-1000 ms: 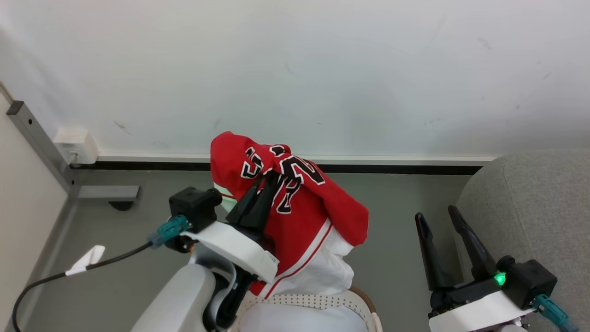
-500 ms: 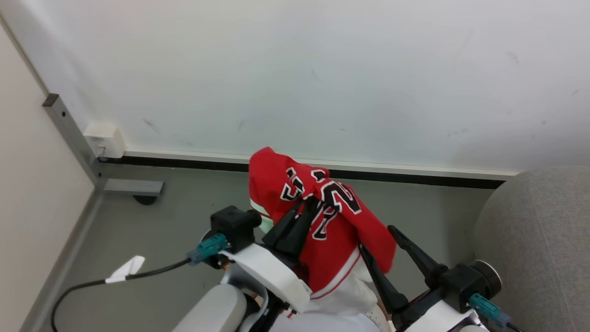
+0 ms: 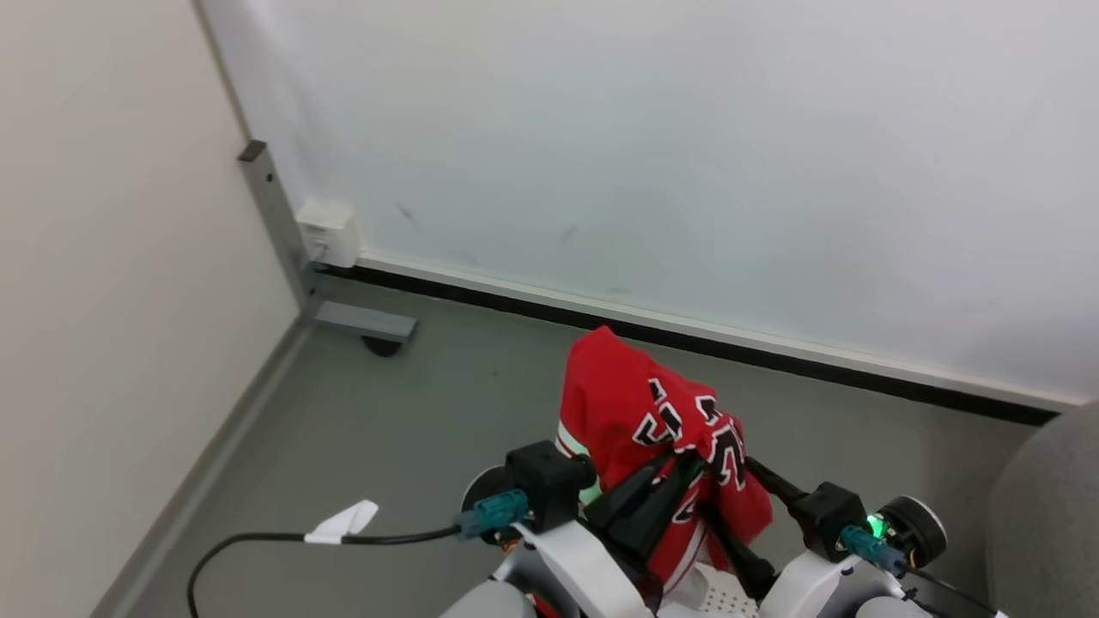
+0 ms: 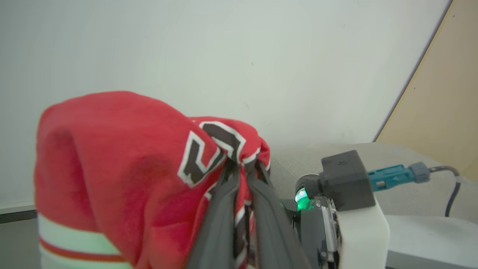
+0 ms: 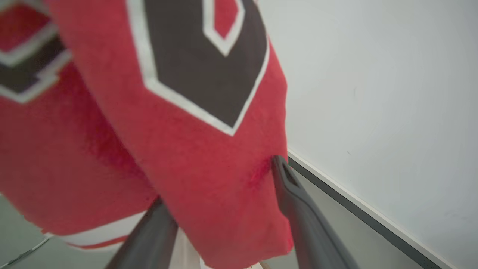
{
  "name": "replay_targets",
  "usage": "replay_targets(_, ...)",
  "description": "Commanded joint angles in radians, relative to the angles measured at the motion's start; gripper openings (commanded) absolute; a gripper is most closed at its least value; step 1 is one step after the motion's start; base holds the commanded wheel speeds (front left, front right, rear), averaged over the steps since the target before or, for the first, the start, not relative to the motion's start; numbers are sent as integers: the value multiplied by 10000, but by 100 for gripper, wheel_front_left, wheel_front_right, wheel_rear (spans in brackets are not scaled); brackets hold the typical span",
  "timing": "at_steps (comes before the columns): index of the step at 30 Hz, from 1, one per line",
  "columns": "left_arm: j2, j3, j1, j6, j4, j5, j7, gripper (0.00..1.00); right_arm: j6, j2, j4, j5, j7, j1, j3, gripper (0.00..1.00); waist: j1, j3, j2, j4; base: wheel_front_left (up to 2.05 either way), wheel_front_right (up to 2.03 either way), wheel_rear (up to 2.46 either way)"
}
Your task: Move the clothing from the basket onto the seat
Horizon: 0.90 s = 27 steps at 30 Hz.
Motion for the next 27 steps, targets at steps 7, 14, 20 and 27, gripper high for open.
replay_targets(7,11,-161,174,16,57,-145,54,0,-21,148,668,122,-527,-334,-120,0,-1,-239,-1,864,0,0,0)
replay_targets(14,159,-26,270,161,156,-244,-32,0,-21,265,504,542,-706,-125,-90,0,-1,-221,-1,813,0,0,0)
replay_targets(20,228,42,384,267,306,-335,-159,3,-21,350,-187,1526,-725,91,-323,0,-1,-142,-1,397,0,0,0)
replay_targets(27,163,-16,472,316,514,-383,-361,100,-21,265,-1396,2880,-721,363,-988,0,-1,23,-1,-349,0,0,0)
